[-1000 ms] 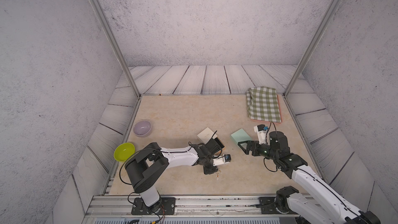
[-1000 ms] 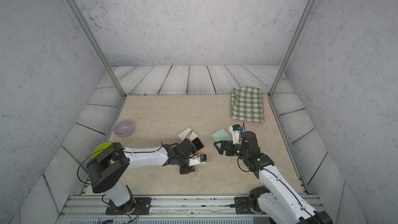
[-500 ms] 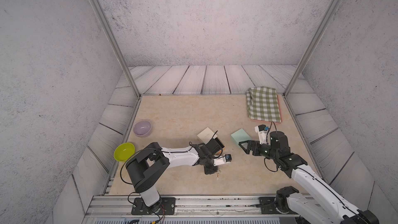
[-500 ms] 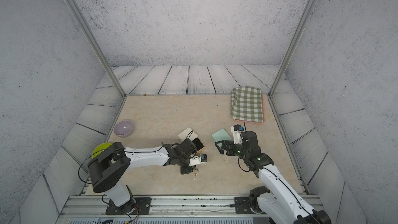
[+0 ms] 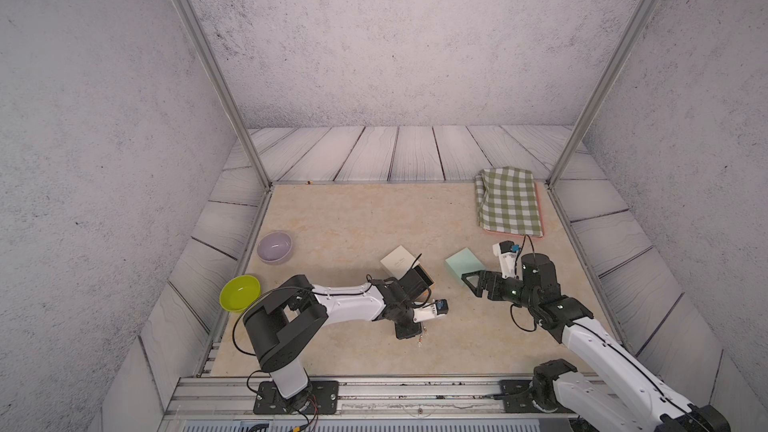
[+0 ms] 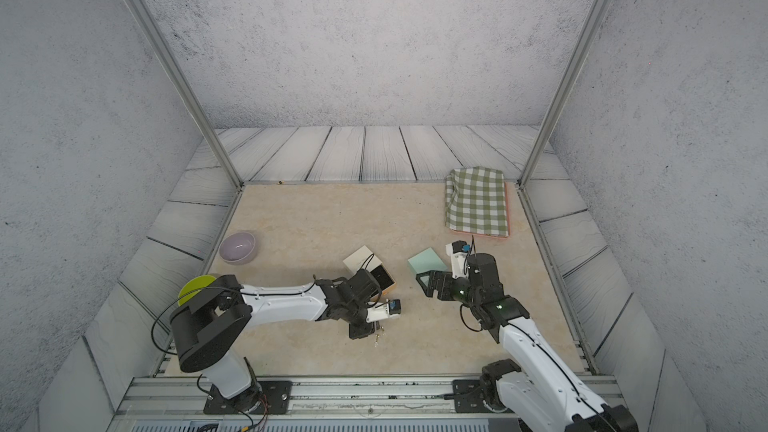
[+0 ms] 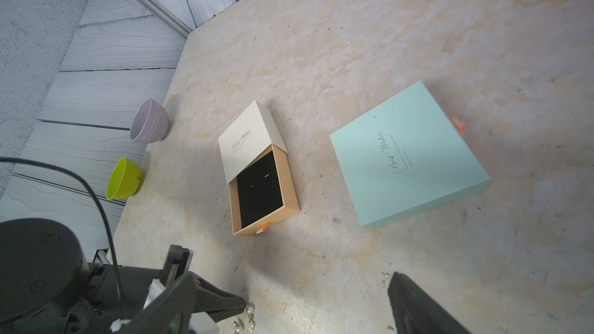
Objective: Place the earrings into the drawer-style jewelry box
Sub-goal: Pick up the earring from the center of the board.
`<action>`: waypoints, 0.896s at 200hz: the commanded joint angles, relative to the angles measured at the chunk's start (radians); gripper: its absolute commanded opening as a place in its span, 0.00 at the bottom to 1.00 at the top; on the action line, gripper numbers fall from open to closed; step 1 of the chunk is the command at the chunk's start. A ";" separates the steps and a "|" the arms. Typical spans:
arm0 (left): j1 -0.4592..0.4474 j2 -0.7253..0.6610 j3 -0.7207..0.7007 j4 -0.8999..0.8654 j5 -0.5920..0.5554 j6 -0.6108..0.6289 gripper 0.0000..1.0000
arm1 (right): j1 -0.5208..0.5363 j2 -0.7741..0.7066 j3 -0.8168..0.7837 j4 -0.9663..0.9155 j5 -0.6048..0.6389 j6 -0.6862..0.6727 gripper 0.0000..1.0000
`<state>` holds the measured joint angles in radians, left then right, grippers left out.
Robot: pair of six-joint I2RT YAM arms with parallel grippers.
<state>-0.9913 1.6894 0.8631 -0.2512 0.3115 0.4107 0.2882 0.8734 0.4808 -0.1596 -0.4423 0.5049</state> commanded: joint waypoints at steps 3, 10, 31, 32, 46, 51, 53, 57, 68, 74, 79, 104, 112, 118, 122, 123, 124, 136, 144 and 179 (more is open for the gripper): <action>-0.008 0.012 0.003 -0.063 0.017 -0.007 0.00 | -0.006 0.001 -0.013 0.003 0.007 0.004 0.96; -0.008 0.010 0.006 -0.066 0.015 -0.008 0.00 | -0.007 0.000 -0.010 0.002 0.008 0.003 0.96; -0.006 -0.013 0.017 -0.070 0.005 -0.027 0.00 | -0.007 0.001 -0.009 0.001 0.007 -0.003 0.96; -0.005 -0.016 0.017 -0.070 0.005 -0.028 0.00 | -0.007 0.001 -0.009 0.001 0.007 -0.003 0.96; 0.005 -0.058 0.017 -0.053 0.010 -0.065 0.00 | -0.008 0.004 -0.003 -0.003 0.002 -0.012 0.96; 0.013 -0.077 0.015 -0.045 0.016 -0.080 0.00 | -0.008 0.004 0.003 -0.006 -0.004 -0.014 0.96; 0.016 -0.085 0.014 -0.042 0.019 -0.086 0.00 | -0.008 0.005 0.004 -0.008 -0.007 -0.016 0.96; 0.024 -0.099 0.013 -0.034 0.027 -0.098 0.00 | -0.010 0.007 0.009 -0.010 -0.013 -0.019 0.96; 0.047 -0.140 0.007 -0.014 0.051 -0.134 0.00 | -0.011 0.011 0.023 -0.011 -0.040 -0.026 0.95; 0.058 -0.161 0.003 -0.002 0.069 -0.150 0.00 | -0.011 0.014 0.031 -0.011 -0.056 -0.026 0.95; 0.069 -0.178 -0.001 0.010 0.082 -0.163 0.00 | -0.010 0.016 0.036 -0.011 -0.068 -0.026 0.95; 0.136 -0.265 -0.041 0.095 0.160 -0.232 0.00 | -0.011 0.050 0.077 -0.031 -0.167 0.014 0.93; 0.153 -0.293 -0.056 0.127 0.172 -0.254 0.00 | -0.010 0.074 0.097 -0.045 -0.227 0.031 0.91; 0.163 -0.312 -0.067 0.152 0.184 -0.264 0.00 | -0.010 0.095 0.112 -0.053 -0.280 0.047 0.89; 0.171 -0.323 -0.073 0.170 0.190 -0.271 0.00 | -0.010 0.111 0.118 -0.047 -0.319 0.068 0.88; 0.173 -0.326 -0.076 0.173 0.191 -0.273 0.00 | -0.010 0.115 0.118 -0.044 -0.330 0.073 0.87; 0.174 -0.330 -0.077 0.177 0.192 -0.276 0.00 | -0.011 0.119 0.119 -0.041 -0.340 0.079 0.87; 0.197 -0.359 -0.092 0.223 0.218 -0.300 0.00 | -0.010 0.166 0.127 0.003 -0.476 0.162 0.81; 0.213 -0.372 -0.101 0.254 0.240 -0.319 0.00 | -0.009 0.197 0.130 0.041 -0.550 0.233 0.76; 0.242 -0.372 -0.092 0.321 0.340 -0.391 0.00 | 0.004 0.194 0.154 0.074 -0.605 0.274 0.66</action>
<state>-0.7624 1.3201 0.7704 -0.0143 0.5491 0.0978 0.2825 1.0981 0.5999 -0.1139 -0.9325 0.7315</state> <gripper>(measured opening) 0.038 0.668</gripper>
